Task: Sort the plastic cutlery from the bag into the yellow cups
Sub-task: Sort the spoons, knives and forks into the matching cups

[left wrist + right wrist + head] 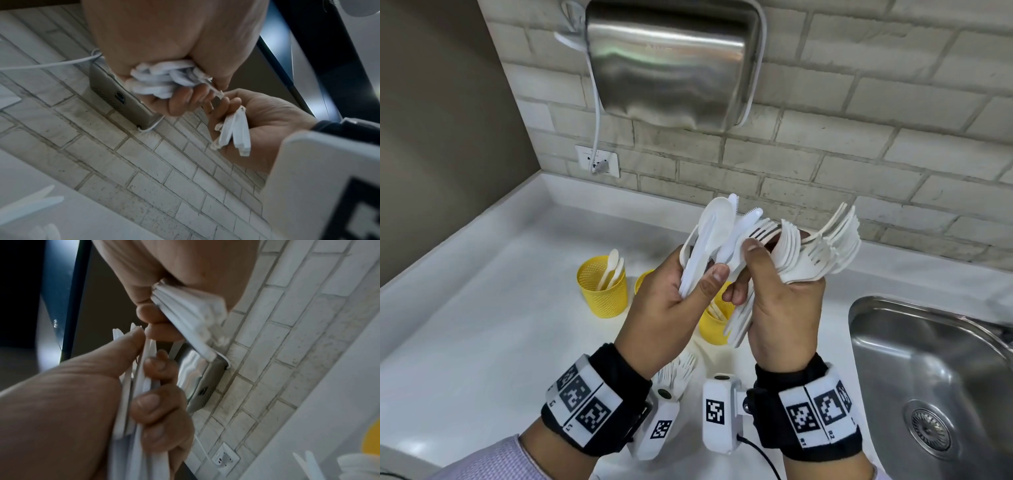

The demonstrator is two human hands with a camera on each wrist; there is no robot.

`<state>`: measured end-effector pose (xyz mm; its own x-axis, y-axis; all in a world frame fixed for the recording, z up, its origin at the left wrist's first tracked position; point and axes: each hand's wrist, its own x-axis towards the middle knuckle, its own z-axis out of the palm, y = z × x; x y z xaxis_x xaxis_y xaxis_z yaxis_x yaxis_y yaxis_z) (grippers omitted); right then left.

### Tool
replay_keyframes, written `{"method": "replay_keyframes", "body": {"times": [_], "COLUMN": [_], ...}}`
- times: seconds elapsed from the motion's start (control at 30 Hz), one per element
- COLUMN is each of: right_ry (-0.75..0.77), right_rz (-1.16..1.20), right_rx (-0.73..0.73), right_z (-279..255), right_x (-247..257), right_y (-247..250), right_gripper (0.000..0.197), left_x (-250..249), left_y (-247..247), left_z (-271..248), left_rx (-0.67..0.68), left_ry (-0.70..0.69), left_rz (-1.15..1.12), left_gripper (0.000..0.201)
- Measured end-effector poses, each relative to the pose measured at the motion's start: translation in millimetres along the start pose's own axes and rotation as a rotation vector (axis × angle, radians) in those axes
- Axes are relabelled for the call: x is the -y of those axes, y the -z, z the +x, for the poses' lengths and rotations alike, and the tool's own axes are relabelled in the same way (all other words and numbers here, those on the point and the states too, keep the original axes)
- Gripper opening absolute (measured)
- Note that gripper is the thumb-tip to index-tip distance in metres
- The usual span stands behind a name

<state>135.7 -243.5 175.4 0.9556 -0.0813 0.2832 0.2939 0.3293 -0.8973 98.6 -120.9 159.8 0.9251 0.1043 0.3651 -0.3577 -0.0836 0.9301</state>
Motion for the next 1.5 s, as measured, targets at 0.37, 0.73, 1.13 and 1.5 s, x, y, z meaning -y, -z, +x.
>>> {"method": "replay_keyframes", "body": {"times": [0.37,0.73,1.13,1.5], "right_ry": [-0.190,-0.172,-0.024,0.104], "right_rz": [0.270,0.456,0.444,-0.210], "right_rx": [0.012,-0.247,-0.160,0.073], "right_z": [0,14,12,-14], "right_x": [0,6,35,29], "right_y": [-3,11,14,2], "right_gripper": [0.015,0.012,0.037,0.020], "left_x": [2,9,11,21], "left_y": [3,10,6,11], "left_z": [2,6,5,6], "left_rx": [-0.112,-0.191,-0.196,-0.227], "left_ry": [-0.023,-0.130,-0.323,-0.187], "left_rz": [0.172,0.529,0.918,0.974], "left_gripper": [0.028,0.033,0.036,0.035]}}
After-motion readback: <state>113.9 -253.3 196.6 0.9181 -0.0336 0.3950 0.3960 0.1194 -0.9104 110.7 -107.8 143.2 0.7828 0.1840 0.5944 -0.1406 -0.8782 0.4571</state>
